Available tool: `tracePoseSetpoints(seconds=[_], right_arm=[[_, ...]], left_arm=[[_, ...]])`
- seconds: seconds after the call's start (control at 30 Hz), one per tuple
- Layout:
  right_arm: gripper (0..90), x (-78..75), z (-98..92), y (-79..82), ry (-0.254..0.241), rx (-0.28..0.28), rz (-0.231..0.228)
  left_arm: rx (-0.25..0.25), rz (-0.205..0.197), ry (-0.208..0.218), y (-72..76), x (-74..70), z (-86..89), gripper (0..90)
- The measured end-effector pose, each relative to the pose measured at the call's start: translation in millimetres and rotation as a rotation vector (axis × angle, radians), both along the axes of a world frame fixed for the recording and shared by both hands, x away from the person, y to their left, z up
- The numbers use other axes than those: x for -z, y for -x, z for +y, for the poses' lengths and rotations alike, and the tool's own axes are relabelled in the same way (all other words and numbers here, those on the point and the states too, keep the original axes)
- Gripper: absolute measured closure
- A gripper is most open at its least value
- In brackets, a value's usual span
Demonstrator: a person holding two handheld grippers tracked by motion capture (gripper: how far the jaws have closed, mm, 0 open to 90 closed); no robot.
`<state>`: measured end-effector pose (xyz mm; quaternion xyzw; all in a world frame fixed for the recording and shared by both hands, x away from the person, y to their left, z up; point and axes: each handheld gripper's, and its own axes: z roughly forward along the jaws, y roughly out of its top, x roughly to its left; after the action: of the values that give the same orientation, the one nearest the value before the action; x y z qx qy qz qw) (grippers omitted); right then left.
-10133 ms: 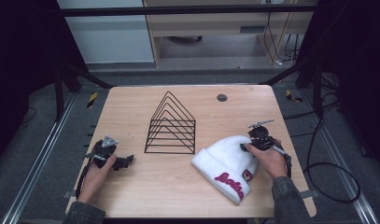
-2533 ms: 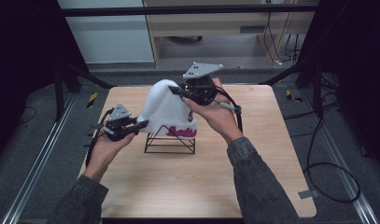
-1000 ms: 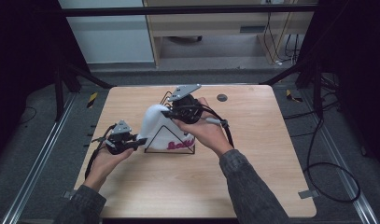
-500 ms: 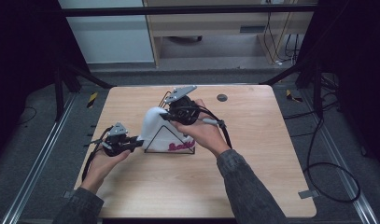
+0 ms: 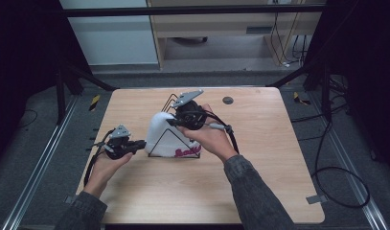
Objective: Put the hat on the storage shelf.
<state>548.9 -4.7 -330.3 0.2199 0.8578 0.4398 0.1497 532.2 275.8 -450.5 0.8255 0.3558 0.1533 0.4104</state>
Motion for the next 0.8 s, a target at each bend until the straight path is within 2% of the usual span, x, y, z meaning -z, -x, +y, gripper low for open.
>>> tracePoseSetpoints(seconds=[0.33,0.57,0.7,0.73,0.8], right_arm=[[72.7,1.5,-4.5,1.4,0.003,-0.005,0.014],[65.0,-0.5,-7.2,2.8,0.005,0.012,0.019],[60.7,-2.1,-9.2,3.3,0.003,0.011,0.023],[53.2,-3.2,-10.6,3.8,0.004,0.028,0.023],[51.2,-3.4,-10.9,4.0,0.004,0.030,0.024]], left_arm=[[-0.001,-0.006,-0.025,2.6,-1.7,-1.6,83.7],[-0.016,-0.017,-0.014,3.7,-4.8,1.4,81.0],[-0.034,-0.039,-0.016,5.2,-7.6,5.0,74.3],[-0.046,-0.047,-0.033,6.0,-8.5,6.4,66.0],[-0.057,-0.044,-0.049,6.0,-9.1,8.0,56.9]])
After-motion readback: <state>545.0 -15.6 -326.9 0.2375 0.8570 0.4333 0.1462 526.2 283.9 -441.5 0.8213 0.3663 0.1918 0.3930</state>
